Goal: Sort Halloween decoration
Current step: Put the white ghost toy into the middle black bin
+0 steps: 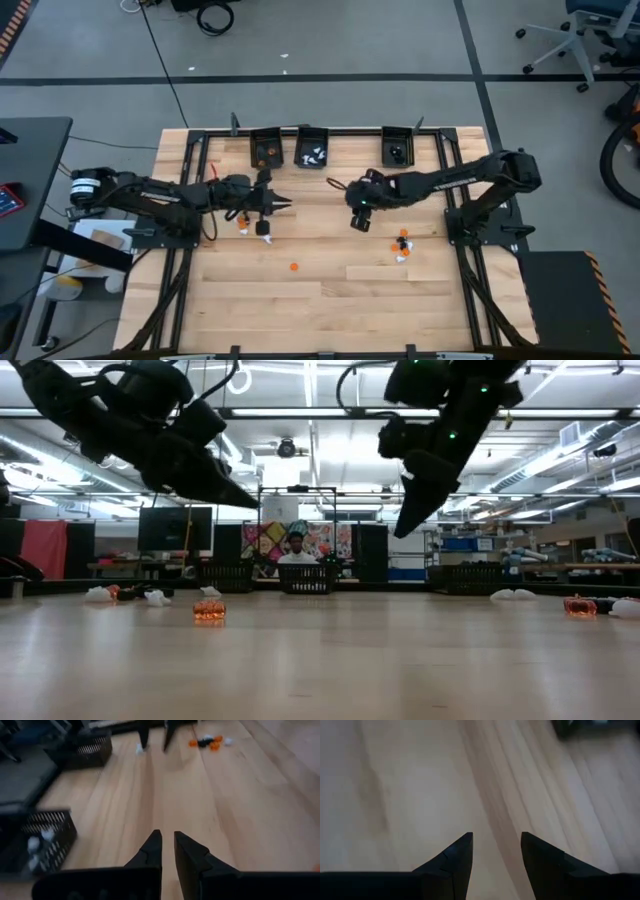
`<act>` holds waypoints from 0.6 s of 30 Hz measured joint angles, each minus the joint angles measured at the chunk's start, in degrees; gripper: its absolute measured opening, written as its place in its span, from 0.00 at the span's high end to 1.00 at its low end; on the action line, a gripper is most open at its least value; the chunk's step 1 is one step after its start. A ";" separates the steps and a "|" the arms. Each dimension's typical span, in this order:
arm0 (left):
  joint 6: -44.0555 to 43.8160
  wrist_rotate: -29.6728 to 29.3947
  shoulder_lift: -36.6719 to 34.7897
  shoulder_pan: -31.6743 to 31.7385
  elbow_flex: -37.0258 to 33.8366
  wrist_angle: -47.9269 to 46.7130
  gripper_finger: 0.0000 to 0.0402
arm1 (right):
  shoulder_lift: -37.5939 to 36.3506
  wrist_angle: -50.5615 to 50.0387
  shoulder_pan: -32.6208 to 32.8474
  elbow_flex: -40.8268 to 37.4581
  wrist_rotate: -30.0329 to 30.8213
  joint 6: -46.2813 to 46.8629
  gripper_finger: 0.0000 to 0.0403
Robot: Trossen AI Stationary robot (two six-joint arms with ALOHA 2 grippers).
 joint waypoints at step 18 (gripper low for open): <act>-2.38 -0.01 0.21 0.03 -0.19 0.18 0.93 | 5.13 -30.52 -16.88 2.20 -9.38 1.17 0.51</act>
